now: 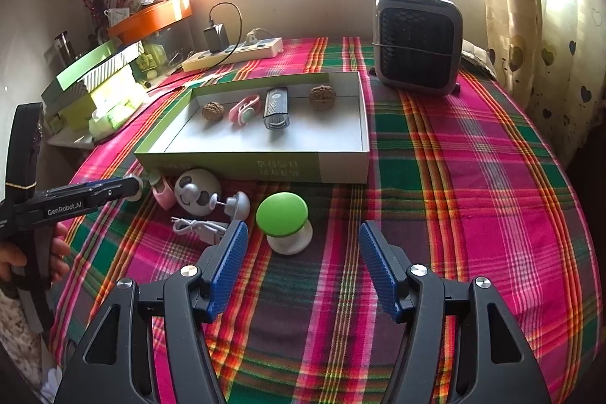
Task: Organize objects
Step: 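Close the left tool on the white jar while the right tool closes on the green-topped lamp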
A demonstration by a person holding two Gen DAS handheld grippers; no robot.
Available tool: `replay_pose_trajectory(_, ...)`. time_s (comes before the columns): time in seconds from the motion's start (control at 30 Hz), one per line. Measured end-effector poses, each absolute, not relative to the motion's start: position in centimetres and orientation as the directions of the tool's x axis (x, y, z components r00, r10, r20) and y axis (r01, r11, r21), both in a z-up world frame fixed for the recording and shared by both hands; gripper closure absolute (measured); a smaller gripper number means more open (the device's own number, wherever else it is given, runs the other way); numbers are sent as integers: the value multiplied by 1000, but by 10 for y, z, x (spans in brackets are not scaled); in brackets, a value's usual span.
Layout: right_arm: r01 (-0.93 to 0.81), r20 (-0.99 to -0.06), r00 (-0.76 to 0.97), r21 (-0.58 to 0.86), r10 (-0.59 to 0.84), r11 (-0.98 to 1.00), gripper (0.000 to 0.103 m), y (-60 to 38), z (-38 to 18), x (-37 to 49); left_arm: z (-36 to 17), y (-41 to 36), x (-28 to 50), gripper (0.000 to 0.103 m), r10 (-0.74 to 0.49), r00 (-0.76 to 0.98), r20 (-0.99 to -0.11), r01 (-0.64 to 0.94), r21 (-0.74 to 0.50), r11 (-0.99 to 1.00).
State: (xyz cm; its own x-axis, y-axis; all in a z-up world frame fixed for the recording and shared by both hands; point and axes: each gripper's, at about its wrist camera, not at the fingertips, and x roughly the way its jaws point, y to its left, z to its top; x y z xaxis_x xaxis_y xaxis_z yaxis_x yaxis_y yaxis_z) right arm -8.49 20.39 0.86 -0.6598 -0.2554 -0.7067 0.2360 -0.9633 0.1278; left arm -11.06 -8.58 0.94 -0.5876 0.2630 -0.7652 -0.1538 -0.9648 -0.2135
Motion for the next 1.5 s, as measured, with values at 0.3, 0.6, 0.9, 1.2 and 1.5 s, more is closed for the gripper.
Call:
replay_pose_trajectory(0.3,257,-736,-627,114,-255,-960,41,194,-4,-92,6,-85,-117,61,257,-588,-767,-147,-211,-966)
replay_pose_trajectory(0.6,245,-771,-601,74,-211,-967,41,188,-15,-106,6,-83,-119,61,248,-595,-765,-151,-197,-969)
replay_pose_trajectory(0.9,250,-783,-595,35,-183,-967,41,182,-18,-117,5,-84,-119,62,249,-596,-763,-154,-196,-968)
replay_pose_trajectory(1.2,242,-781,-599,32,-175,-970,48,183,-18,-117,5,-84,-119,71,228,-603,-765,-145,-175,-974)
replay_pose_trajectory(1.5,259,-777,-599,40,-193,-965,62,181,-17,-116,5,-85,-119,79,204,-607,-768,-136,-153,-979)
